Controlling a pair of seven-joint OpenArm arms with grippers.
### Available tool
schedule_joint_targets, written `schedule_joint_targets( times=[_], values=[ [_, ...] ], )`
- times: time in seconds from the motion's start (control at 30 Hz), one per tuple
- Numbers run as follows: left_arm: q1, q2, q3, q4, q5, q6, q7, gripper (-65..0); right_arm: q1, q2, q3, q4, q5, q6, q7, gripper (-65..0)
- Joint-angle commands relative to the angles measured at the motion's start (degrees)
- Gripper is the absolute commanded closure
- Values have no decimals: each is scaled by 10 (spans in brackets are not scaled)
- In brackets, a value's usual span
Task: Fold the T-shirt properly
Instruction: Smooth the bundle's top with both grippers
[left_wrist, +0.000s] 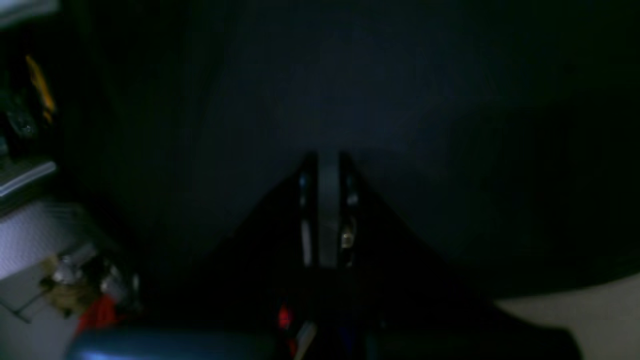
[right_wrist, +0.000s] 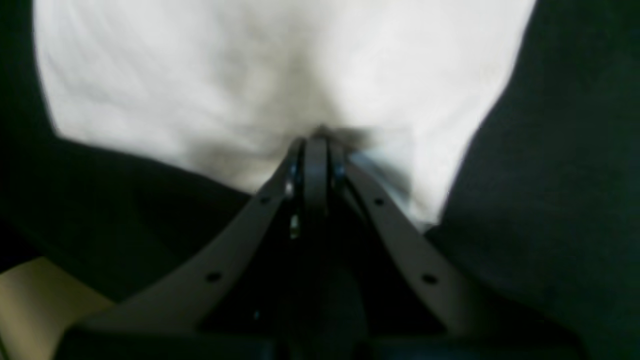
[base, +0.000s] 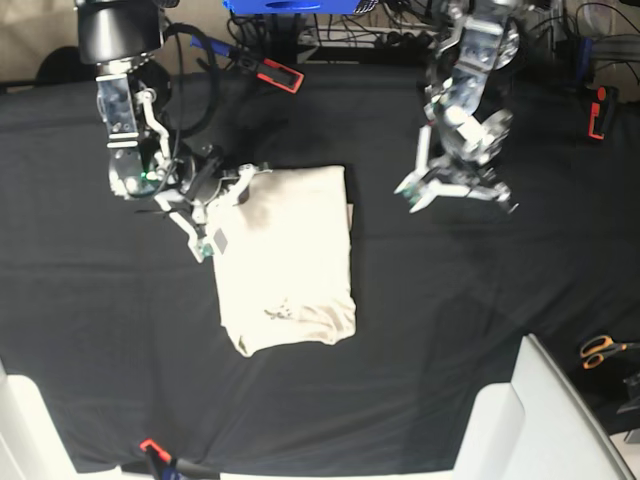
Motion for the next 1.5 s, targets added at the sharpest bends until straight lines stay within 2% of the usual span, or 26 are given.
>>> schedule_joint_targets(
  times=[0.0,0.17,0.27,0.4,0.57,0.73,0.83,1.13,1.27,1.47],
  values=[
    [-9,3,6,13,9,3,-1,0,4,1,2,31,-1,0,-3,-6],
    [-32,38,24,42,87,1,-1,0,3,6,6,138,-1,-1,-73,-6],
    [-49,52,25,41,103,1,-1,0,6,7,5,175,-1,-1,-97,-6],
    [-73,67,25,28,56,1,-5,0,8,8,7,177,-1,-1,-97,-6],
    [-86,77,25,28,-52,2,-5,0,8,8,8,177,-1,-1,-96,-6],
    [-98,79,25,28,-130,3,-9,0,7,8,8,177,-1,-1,-96,-6],
    [-111,80,25,13,-164,3,-28,0,6,8,8,177,-1,-1,-96,-6],
    [-164,81,25,-139,-278,3,-113,0,3,8,8,177,-1,-1,-96,-6],
    [-184,83,25,-189,-308,3,-143,0,3,8,8,177,-1,-1,-96,-6],
    [-215,94,26,-282,-286,4,-153,0,2,8,8,177,-1,-1,-96,-6]
  ],
)
